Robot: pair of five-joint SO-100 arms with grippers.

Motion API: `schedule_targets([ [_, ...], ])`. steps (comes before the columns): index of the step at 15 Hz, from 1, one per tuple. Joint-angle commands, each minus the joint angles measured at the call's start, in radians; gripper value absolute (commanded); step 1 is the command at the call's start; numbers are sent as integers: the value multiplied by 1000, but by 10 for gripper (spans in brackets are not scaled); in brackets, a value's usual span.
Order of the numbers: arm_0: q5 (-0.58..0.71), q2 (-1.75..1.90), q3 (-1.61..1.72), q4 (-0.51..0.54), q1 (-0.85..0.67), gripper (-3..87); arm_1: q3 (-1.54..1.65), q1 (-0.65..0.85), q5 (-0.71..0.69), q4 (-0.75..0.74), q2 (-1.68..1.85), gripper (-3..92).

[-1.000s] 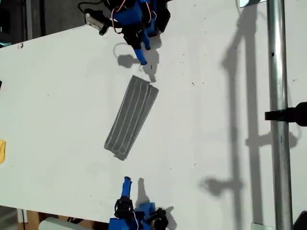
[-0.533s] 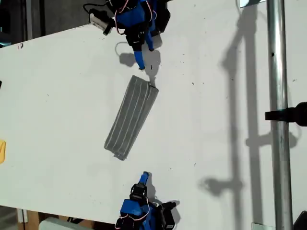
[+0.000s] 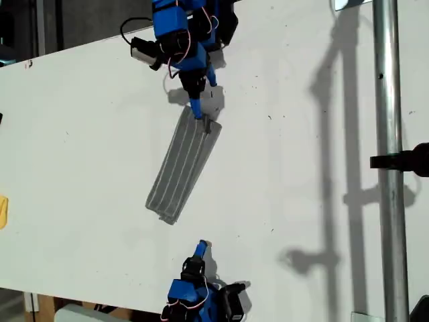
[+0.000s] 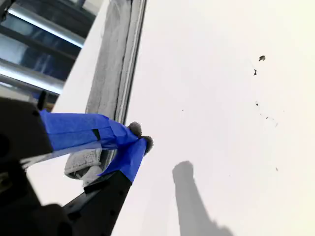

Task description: Grasp corners of a towel and fold twice.

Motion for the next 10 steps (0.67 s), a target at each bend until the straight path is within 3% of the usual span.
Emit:
schedule_targets([
  [1, -5, 5, 12, -8, -14, -26, -74, 52, 23, -152, -216, 513],
  [6, -3, 5, 12, 0, -14, -24, -301, 153, -71, -442, -749, 513],
  [10, 3, 5, 12, 6, -11, -23, -574, 244, -210, -443, -1003, 454],
])
